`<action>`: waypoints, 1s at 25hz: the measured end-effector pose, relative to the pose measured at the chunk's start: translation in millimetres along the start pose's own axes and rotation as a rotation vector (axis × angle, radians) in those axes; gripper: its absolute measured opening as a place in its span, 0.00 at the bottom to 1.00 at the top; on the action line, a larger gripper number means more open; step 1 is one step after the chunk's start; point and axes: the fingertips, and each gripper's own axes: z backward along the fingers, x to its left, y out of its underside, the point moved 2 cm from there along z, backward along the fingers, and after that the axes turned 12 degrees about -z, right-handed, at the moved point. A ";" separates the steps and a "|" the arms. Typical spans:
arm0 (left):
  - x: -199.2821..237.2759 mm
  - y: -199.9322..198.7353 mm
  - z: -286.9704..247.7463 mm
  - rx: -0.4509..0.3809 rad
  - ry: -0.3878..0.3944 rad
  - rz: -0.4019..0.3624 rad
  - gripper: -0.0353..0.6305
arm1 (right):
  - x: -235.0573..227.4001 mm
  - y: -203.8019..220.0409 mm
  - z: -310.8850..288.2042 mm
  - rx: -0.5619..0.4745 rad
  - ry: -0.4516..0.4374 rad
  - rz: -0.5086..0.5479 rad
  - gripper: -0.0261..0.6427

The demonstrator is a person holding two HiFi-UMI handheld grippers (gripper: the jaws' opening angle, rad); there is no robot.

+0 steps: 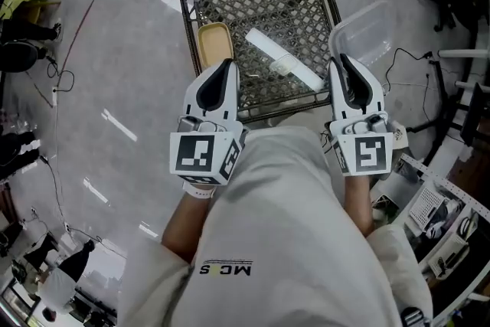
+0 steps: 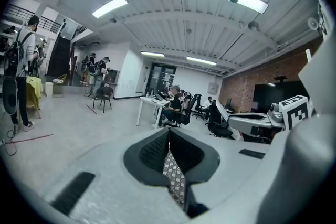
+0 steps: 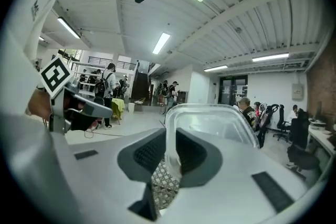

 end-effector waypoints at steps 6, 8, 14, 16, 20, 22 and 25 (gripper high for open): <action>-16.4 -5.6 1.5 -0.007 0.030 -0.017 0.09 | 1.3 11.2 8.1 0.003 0.021 -0.037 0.14; -22.9 -5.7 0.2 -0.010 0.040 -0.024 0.09 | -1.6 16.2 13.4 0.010 0.022 -0.037 0.14; -29.8 -5.8 1.3 -0.013 0.047 -0.029 0.09 | 1.4 18.2 17.0 0.020 0.011 -0.041 0.14; -31.7 -4.3 1.7 -0.013 0.051 -0.028 0.09 | 0.5 20.1 18.3 0.023 0.008 -0.029 0.14; -28.3 -6.0 3.7 -0.019 0.044 -0.027 0.09 | 8.8 11.6 12.4 0.004 -0.005 -0.048 0.14; -27.6 -6.6 4.9 -0.019 0.043 -0.026 0.09 | 11.5 9.4 11.1 0.000 -0.008 -0.051 0.14; -28.7 -5.9 6.4 -0.017 0.046 -0.025 0.09 | 11.9 11.6 12.8 0.008 -0.009 -0.038 0.14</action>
